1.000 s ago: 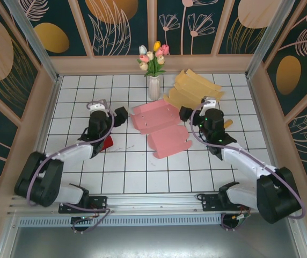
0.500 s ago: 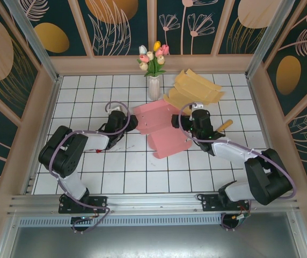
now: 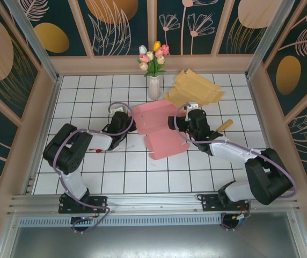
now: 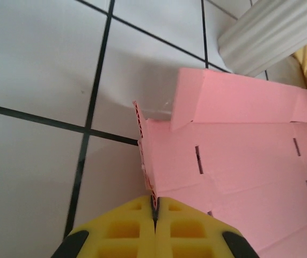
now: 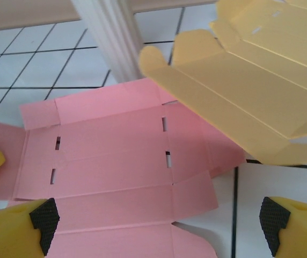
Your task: Fold the paper box
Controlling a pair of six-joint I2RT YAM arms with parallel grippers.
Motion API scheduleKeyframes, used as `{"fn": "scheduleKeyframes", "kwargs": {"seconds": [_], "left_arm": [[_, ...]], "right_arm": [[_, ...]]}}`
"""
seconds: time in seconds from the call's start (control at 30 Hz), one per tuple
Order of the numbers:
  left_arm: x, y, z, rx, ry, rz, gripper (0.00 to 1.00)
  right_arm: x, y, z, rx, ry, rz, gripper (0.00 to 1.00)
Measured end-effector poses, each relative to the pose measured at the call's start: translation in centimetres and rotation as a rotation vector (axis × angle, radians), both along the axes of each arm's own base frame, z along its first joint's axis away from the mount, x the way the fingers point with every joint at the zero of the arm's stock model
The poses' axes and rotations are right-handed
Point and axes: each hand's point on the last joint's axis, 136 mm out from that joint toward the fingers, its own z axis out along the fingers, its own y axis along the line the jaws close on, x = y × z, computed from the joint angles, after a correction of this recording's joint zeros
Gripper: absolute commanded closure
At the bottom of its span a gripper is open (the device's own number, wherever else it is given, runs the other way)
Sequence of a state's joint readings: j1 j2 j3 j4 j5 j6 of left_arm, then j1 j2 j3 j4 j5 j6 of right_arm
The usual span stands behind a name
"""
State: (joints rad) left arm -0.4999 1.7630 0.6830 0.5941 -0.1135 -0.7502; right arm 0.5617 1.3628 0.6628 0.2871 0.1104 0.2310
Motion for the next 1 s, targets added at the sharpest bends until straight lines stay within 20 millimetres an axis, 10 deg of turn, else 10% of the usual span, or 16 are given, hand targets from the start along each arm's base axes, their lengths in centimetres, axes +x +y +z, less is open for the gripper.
{"fn": "scheduleKeyframes", "kwargs": {"seconds": [0.23,0.37,0.53,1.0], "left_arm": [[-3.5,1.7,5.6,0.007,-0.213,-0.041,1.0],[-6.2,1.0,8.0,0.055,-0.35,-0.129,1.0],[-9.5,0.1,10.7,0.074,-0.518,-0.23,1.0],[-13.9,1.9,15.6,0.08,-0.787,-0.282,1.0]], "right_arm": [[1.0,3.8,6.6,-0.005,-0.129,0.139,0.06],[2.1,5.5,14.0,-0.061,-0.293,0.232,0.11],[1.7,7.8,20.9,-0.247,-0.514,0.448,0.34],[-1.1,8.1,11.5,-0.75,-0.388,1.033,0.54]]}}
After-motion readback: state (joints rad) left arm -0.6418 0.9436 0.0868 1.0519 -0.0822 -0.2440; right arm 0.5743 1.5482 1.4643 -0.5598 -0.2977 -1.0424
